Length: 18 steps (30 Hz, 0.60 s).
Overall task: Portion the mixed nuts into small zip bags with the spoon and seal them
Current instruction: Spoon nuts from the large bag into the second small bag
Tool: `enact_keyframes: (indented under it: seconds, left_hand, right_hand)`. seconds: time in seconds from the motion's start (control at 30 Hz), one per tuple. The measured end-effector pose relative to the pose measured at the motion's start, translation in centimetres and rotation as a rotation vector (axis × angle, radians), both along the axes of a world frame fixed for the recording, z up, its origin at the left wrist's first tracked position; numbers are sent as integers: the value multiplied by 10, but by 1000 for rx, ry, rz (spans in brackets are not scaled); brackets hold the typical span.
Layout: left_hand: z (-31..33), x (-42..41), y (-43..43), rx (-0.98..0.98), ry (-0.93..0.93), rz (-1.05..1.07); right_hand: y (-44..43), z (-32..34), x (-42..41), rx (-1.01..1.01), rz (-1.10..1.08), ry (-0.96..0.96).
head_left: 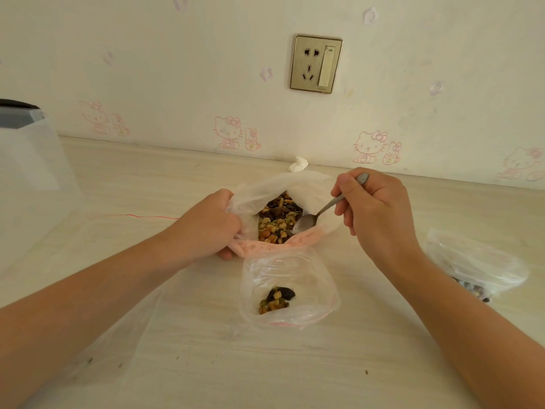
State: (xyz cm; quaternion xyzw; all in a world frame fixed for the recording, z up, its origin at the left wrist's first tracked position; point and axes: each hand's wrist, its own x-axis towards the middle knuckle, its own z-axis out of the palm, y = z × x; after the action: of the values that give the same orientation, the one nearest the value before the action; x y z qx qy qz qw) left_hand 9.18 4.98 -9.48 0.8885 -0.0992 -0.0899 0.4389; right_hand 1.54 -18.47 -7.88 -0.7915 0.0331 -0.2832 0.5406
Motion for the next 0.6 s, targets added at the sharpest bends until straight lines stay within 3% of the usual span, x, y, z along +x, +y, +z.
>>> enact_keyframes:
  seconds: [0.1, 0.2, 0.37, 0.4, 0.53, 0.6]
  left_hand:
    - [6, -3, -2, -41, 74, 16]
    - [19, -9, 1, 42, 219, -99]
    - [24, -13, 0, 125, 195, -63]
    - [24, -12, -1, 96, 204, -36]
    - [28, -13, -5, -388, 439, 87]
    - [23, -11, -6, -507, 516, 97]
  right_hand:
    - [0, 1, -1, 63, 9, 35]
    - [1, -1, -1, 114, 33, 53]
    - [4, -3, 0, 148, 74, 84]
    - [4, -4, 0, 156, 85, 89]
    - [7, -4, 0, 186, 114, 117]
    - [9, -5, 0, 212, 123, 138]
